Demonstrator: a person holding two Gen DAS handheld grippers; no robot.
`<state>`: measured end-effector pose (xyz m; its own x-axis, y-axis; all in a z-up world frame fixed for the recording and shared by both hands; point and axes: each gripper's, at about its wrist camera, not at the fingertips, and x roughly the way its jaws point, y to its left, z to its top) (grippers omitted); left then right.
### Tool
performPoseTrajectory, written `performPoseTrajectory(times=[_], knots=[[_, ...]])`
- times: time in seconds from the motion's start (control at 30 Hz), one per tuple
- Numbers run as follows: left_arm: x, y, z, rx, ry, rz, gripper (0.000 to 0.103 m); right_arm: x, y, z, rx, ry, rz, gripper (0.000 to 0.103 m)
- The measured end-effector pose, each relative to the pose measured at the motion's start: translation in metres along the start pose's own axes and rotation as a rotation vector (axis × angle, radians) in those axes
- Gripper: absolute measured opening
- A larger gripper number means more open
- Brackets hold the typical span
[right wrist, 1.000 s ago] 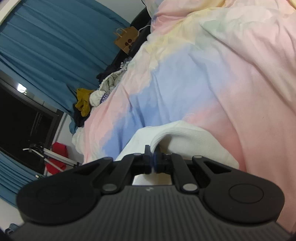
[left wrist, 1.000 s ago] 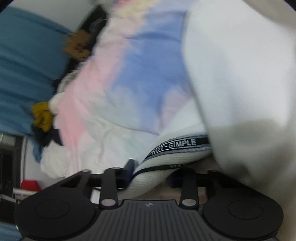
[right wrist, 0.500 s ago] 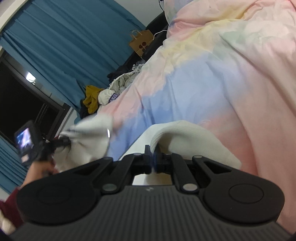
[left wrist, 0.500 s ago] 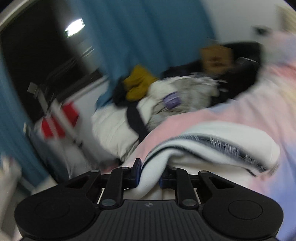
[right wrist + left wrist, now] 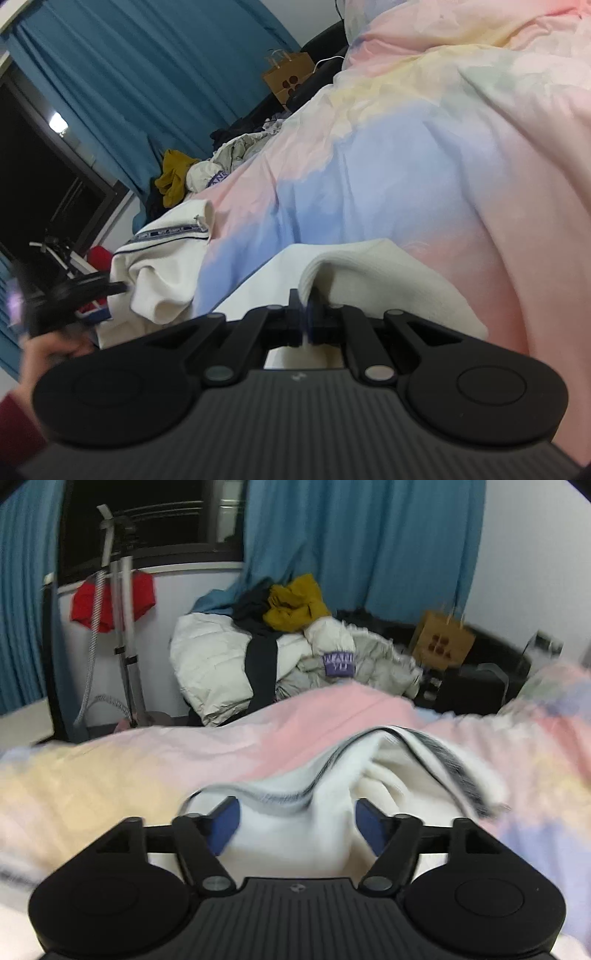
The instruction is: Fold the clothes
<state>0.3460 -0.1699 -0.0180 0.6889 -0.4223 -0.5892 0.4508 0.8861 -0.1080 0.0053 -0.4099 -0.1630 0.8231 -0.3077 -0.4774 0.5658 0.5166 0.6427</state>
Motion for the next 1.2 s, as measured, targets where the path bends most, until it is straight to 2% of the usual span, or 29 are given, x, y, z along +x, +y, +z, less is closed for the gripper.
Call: performPoseTrajectory(times=[0.13, 0.27, 0.33, 0.47, 0.57, 0.67, 0.77, 1.0, 1.1, 1.2], knots=[[-0.112, 0.044, -0.038, -0.158, -0.025, -0.033, 0.081, -0.003, 0.006, 0.001, -0.027, -0.006, 0.014, 0.005], [-0.221, 0.098, -0.099, -0.349, -0.055, 0.018, 0.083, -0.010, 0.014, 0.002, -0.055, -0.005, 0.030, 0.005], [-0.262, 0.121, -0.132, -0.433, -0.062, 0.054, 0.083, -0.014, 0.019, 0.004, -0.063, -0.003, 0.032, 0.005], [-0.342, 0.177, -0.217, -0.679, -0.053, 0.102, 0.084, -0.023, 0.032, 0.005, -0.102, 0.003, 0.043, 0.005], [-0.380, 0.213, -0.273, -0.840, -0.046, 0.112, 0.084, -0.033, 0.038, 0.009, -0.105, 0.025, 0.070, 0.005], [-0.391, 0.252, -0.314, -1.049, 0.048, 0.130, 0.085, -0.045, 0.038, 0.012, -0.066, 0.048, 0.096, 0.005], [-0.391, 0.277, -0.339, -1.216, 0.070, 0.060, 0.085, -0.055, 0.035, 0.012, -0.031, 0.057, 0.113, 0.005], [-0.385, 0.308, -0.362, -1.335, 0.045, 0.016, 0.084, -0.059, 0.023, 0.008, 0.013, 0.073, 0.084, 0.005], [-0.384, 0.312, -0.367, -1.359, 0.020, 0.006, 0.084, -0.058, 0.021, 0.009, 0.021, 0.075, 0.086, 0.005], [-0.378, 0.313, -0.366, -1.343, 0.013, -0.009, 0.083, -0.056, 0.021, 0.009, 0.018, 0.077, 0.089, 0.005]])
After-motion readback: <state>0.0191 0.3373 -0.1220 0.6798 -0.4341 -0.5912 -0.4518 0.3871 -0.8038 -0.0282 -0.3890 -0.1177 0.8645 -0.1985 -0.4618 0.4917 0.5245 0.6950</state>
